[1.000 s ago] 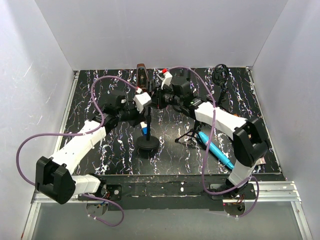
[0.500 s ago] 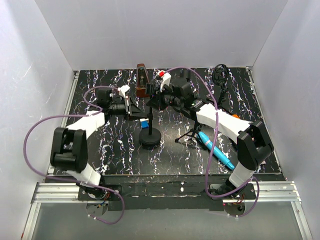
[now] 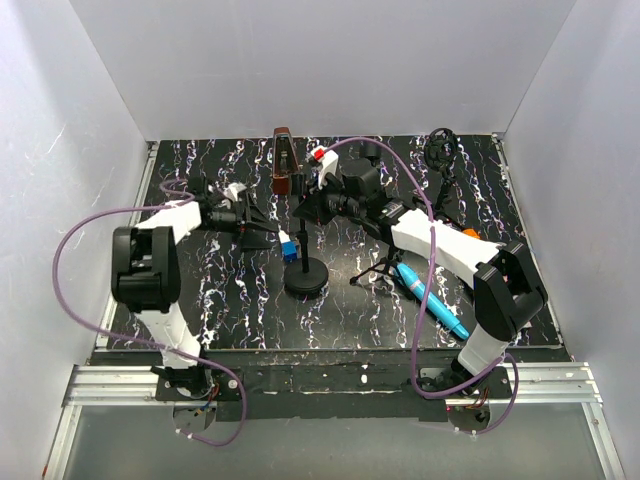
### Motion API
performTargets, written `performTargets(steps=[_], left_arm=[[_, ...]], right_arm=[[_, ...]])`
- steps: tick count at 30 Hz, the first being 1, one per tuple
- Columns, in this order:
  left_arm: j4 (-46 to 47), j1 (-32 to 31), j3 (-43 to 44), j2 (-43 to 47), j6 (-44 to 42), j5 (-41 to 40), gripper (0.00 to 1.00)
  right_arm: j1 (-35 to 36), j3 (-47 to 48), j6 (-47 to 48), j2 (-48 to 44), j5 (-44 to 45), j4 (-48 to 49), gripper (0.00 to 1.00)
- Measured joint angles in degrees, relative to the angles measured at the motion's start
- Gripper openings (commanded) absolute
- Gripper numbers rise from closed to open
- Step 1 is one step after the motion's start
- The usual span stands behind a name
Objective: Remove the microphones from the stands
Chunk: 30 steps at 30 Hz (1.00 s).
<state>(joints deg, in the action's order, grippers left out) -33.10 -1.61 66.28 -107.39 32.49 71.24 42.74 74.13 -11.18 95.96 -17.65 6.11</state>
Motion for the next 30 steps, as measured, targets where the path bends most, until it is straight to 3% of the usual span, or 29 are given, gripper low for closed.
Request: performTargets(steps=[4,8,11,14,22,30], left_arm=[[1.0,0.7,-3.5,14.6,-19.5,-15.2,0.67],[9.6,-6.9,-9.4,33.5,-41.7,-26.6,0.64],[15.8,-13.6,-13.3,39.8,-55.2,-30.5,0.59],[19.4,-16.1,-15.4,39.2,-65.7,-33.5,0.54],[21.1,-19.2,-18.4,34.6,-81.2,-36.5,0.5],[23.8,-23.4,-19.9,35.1,-83.5,-38.6,0.37]], right_arm=[[-0.2,0.0,-0.3,0.0,0.0,0.0,0.01],[-0.3,0.0,-0.7,0.0,0.0,0.0,0.01],[-0.3,0.0,-0.7,0.0,0.0,0.0,0.01],[-0.3,0.0,-0.7,0.0,0.0,0.0,0.01],[-0.3,0.0,-0.7,0.0,0.0,0.0,0.01],[-0.3,0.0,-0.8,0.0,0.0,-0.1,0.01]])
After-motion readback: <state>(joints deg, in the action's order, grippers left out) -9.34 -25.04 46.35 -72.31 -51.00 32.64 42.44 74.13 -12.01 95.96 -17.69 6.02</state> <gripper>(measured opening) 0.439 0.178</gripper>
